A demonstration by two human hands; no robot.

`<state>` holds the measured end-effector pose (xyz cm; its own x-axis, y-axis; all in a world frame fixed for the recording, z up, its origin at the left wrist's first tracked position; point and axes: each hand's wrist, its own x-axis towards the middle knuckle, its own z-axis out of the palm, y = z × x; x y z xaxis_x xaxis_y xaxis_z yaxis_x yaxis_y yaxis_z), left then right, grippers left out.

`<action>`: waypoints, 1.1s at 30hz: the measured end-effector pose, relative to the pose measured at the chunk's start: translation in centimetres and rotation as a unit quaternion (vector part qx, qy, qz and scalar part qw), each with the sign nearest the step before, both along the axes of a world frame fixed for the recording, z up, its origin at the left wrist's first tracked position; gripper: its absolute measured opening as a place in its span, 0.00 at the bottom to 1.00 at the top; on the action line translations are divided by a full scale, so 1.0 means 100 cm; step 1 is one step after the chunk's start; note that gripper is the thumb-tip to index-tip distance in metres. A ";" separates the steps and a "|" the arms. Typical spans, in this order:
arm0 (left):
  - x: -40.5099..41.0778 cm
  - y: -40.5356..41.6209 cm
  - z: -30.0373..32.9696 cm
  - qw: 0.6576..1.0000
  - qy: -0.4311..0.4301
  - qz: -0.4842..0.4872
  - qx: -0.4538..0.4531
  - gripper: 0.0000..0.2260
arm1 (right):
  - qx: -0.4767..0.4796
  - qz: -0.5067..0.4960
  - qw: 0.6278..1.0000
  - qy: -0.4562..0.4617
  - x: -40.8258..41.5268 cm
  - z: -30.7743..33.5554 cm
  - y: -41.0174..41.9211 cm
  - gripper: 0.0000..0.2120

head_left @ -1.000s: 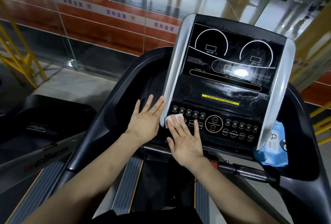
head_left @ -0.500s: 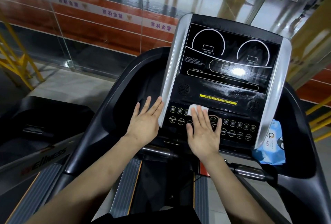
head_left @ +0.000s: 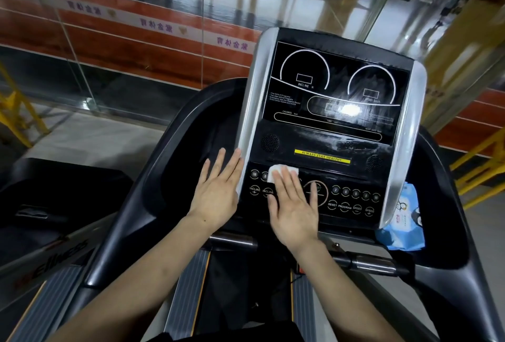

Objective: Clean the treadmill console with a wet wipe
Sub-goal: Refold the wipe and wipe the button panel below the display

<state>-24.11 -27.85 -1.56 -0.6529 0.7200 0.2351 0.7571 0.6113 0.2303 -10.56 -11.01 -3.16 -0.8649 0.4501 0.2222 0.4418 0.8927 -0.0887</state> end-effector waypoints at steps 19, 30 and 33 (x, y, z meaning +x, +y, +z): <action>-0.005 -0.001 -0.006 1.000 0.022 0.012 -0.019 0.40 | -0.015 -0.046 0.999 -0.009 0.017 0.001 0.011 0.30; -0.005 -0.004 0.003 1.000 0.004 0.006 -0.028 0.39 | 0.016 -0.090 0.996 0.022 0.001 -0.003 -0.016 0.32; -0.006 -0.004 0.004 0.999 0.002 0.003 -0.038 0.39 | 0.031 0.006 0.999 0.020 -0.008 -0.002 -0.027 0.27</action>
<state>-24.69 -28.30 -1.15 -0.6563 0.7321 0.1825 0.7544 0.6314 0.1798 -11.33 -13.68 -3.39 -0.8606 0.4233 0.2833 0.4275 0.9026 -0.0499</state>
